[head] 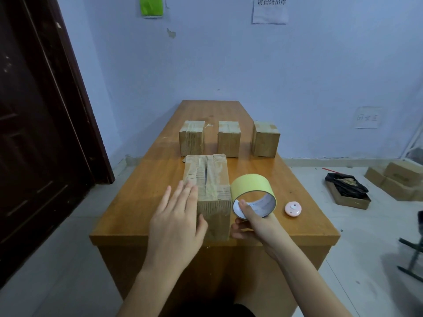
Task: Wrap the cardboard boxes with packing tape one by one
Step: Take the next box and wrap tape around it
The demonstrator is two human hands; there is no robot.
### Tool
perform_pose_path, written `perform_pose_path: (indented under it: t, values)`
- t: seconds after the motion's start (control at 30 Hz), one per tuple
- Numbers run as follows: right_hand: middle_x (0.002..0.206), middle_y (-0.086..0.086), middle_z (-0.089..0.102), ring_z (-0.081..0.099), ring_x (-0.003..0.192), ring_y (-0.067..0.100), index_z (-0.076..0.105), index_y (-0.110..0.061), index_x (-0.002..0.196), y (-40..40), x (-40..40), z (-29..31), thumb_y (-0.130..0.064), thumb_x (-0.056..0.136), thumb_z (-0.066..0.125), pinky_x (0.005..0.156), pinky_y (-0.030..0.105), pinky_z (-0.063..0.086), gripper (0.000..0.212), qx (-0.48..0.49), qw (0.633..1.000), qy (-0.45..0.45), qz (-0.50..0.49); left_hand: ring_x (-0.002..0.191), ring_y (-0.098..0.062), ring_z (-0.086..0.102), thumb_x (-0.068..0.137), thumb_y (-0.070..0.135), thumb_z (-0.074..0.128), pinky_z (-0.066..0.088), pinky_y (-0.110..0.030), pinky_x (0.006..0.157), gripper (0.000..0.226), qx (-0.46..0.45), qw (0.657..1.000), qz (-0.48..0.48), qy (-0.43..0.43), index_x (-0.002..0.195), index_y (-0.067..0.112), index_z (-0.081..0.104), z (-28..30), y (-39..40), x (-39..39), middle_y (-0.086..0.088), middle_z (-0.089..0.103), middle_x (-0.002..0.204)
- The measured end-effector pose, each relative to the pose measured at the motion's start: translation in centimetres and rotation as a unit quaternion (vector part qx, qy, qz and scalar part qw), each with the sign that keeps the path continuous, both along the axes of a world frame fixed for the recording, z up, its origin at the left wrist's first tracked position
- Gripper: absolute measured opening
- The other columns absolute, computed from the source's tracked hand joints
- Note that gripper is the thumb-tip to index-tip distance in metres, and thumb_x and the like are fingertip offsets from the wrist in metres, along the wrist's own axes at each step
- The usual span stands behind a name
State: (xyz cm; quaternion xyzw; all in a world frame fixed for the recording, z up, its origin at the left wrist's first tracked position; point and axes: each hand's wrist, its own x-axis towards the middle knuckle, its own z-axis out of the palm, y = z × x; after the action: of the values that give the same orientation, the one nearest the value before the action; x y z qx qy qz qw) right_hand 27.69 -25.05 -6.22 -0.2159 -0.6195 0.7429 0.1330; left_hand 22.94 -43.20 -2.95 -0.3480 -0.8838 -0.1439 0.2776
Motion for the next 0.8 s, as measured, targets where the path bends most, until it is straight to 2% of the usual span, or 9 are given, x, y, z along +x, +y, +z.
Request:
perform_pose_path:
  t: [0.17,0.27,0.33,0.4,0.47,0.57,0.67,0.73,0.8]
  values:
    - [0.081,0.016,0.061,0.068,0.066,0.021,0.059,0.000,0.106,0.1,-0.1,0.1,-0.031,0.092,0.061,0.058,0.033,0.058,0.033,0.004,1.000,0.004,0.005,0.126,-0.030,0.047,0.074,0.044,0.070,0.027,-0.048,0.110,0.069,-0.045,0.999,0.026,0.016,0.125,0.000,0.056,1.3,0.6,0.3,-0.017,0.055,0.130]
    - [0.097,0.018,0.068,0.072,0.076,0.024,0.060,-0.005,0.107,0.1,0.0,0.2,-0.030,0.092,0.061,0.060,0.033,0.059,0.029,0.017,1.000,0.012,0.001,0.142,-0.023,0.020,0.085,0.052,0.055,0.012,-0.038,0.115,0.085,-0.079,0.997,-0.014,0.014,0.148,0.008,0.018,1.6,2.4,0.6,-0.010,0.024,0.153]
    - [0.104,0.014,0.069,0.072,0.082,0.023,0.060,-0.008,0.112,0.2,0.1,0.3,-0.032,0.092,0.060,0.066,0.034,0.060,0.031,0.041,0.999,0.011,-0.008,0.144,-0.016,0.006,0.094,0.052,0.039,0.004,-0.029,0.113,0.075,-0.082,0.995,-0.047,-0.001,0.150,0.018,0.003,1.4,3.4,0.4,-0.001,0.010,0.157]
    - [0.106,0.003,0.068,0.069,0.086,0.019,0.057,-0.013,0.116,0.4,0.2,0.5,-0.036,0.092,0.059,0.063,0.028,0.059,0.034,0.076,0.997,0.005,-0.024,0.143,-0.012,0.012,0.095,0.051,0.036,0.012,-0.025,0.113,0.065,-0.069,0.996,-0.056,-0.013,0.150,0.024,0.014,1.2,3.8,0.1,0.005,0.016,0.156]
    - [0.102,-0.007,0.063,0.063,0.087,0.011,0.052,-0.021,0.113,0.3,0.3,1.2,-0.042,0.089,0.060,0.055,0.021,0.055,0.033,0.081,0.996,0.003,-0.027,0.139,-0.011,0.027,0.092,0.049,0.046,0.026,-0.027,0.108,0.061,-0.039,0.997,-0.055,-0.024,0.145,0.024,0.031,1.7,3.7,0.1,0.006,0.031,0.150]
    - [0.100,-0.009,0.062,0.064,0.090,0.012,0.055,-0.029,0.099,0.4,0.1,2.4,-0.049,0.083,0.063,0.054,0.023,0.055,0.026,0.071,0.997,0.020,-0.018,0.114,-0.020,0.058,0.074,0.037,0.073,0.050,-0.034,0.085,0.054,0.031,0.997,-0.067,0.004,0.122,0.012,0.063,1.9,3.9,0.6,-0.004,0.061,0.124]
    - [0.109,-0.004,0.065,0.065,0.097,0.020,0.057,-0.034,0.109,0.4,0.3,3.5,-0.054,0.077,0.068,0.061,0.026,0.057,0.040,0.077,0.997,0.016,0.008,0.107,-0.024,0.062,0.071,0.030,0.076,0.052,-0.037,0.079,0.050,0.103,0.992,-0.068,0.040,0.115,0.008,0.067,1.3,4.3,0.8,-0.007,0.065,0.116]
    - [0.110,-0.001,0.067,0.065,0.100,0.022,0.058,-0.034,0.116,0.5,0.4,3.6,-0.060,0.075,0.066,0.074,0.035,0.059,0.049,0.090,0.995,0.006,0.029,0.108,-0.024,0.061,0.076,0.030,0.069,0.052,-0.038,0.079,0.047,0.155,0.985,-0.071,0.028,0.116,0.005,0.066,1.0,4.4,1.0,-0.008,0.064,0.117]
    - [0.102,0.008,0.070,0.066,0.094,0.030,0.062,-0.032,0.109,0.5,0.6,3.6,-0.056,0.081,0.062,0.087,0.047,0.056,0.037,0.120,0.992,0.010,0.025,0.110,-0.025,0.060,0.079,0.030,0.064,0.052,-0.040,0.080,0.046,0.184,0.980,-0.073,0.008,0.117,0.005,0.064,0.7,4.5,1.2,-0.009,0.063,0.119]
